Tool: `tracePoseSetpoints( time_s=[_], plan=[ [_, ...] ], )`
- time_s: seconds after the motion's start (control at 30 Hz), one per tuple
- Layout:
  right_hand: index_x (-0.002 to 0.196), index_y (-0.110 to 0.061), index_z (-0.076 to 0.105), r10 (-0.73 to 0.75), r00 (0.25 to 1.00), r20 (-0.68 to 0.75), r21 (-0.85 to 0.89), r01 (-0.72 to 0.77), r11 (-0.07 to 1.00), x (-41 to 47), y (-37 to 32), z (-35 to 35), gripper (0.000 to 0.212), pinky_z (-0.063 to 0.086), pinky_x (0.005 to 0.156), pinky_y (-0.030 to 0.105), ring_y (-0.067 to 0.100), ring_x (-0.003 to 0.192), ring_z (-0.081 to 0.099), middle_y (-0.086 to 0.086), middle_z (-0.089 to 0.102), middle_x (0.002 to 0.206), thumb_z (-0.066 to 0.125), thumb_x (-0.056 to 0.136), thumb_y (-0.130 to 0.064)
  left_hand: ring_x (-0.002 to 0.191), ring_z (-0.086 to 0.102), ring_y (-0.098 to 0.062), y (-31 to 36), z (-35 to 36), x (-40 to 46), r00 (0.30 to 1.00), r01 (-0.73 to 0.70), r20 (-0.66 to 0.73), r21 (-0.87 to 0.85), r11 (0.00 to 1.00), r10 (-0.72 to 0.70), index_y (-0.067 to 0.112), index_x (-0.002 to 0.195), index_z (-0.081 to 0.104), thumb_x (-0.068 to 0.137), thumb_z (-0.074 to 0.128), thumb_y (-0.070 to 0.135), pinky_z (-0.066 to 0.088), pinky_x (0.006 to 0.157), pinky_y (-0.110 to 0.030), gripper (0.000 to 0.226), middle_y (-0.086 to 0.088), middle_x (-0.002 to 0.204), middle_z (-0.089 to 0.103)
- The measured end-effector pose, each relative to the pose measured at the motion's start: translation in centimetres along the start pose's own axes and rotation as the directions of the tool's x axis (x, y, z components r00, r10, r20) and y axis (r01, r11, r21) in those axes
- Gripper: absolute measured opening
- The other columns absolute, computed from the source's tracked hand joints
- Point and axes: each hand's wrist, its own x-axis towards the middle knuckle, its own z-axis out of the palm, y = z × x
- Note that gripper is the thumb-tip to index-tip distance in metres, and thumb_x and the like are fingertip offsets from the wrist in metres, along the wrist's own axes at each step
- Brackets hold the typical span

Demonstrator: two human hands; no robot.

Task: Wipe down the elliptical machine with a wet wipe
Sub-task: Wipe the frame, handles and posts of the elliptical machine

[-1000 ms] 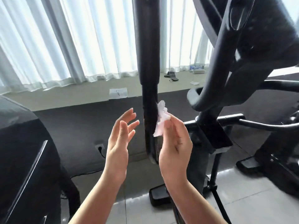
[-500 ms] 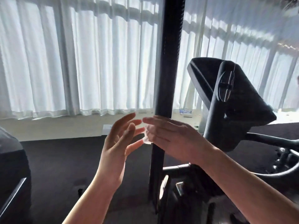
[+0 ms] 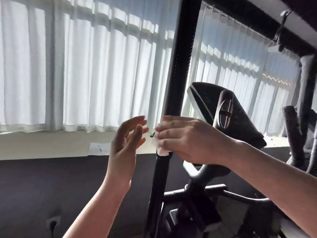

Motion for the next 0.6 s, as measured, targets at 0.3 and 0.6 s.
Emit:
tracePoseSetpoints(
  time_s=[0.3,0.6],
  plan=[
    [0.099,-0.01,0.073,0.3,0.938,-0.172,-0.35,-0.342,0.872,9.5,18.0,-13.1,0.04,0.046,0.101,0.047,0.025,0.121,0.057,0.009,0.069,0.115,0.037,0.098,-0.029,0.101,0.063,0.003,3.2,5.3,5.6,0.999,-0.014,0.045,-0.099,0.995,0.019,0.033,0.109,0.064,0.091,0.063,0.024,0.05,0.083,-0.018,0.02,0.017,0.112,0.066],
    [0.078,-0.008,0.071,0.365,0.921,-0.133,-0.137,-0.382,0.914,8.4,13.9,-9.9,0.024,0.045,0.099,0.034,0.024,0.091,0.064,0.006,0.069,0.082,0.055,0.09,-0.021,0.069,0.067,0.002,5.1,5.5,7.5,0.996,0.048,0.079,-0.174,0.984,-0.034,0.025,0.116,0.059,0.098,0.047,0.021,0.053,0.059,-0.013,0.022,0.005,0.091,0.073]
  ],
)
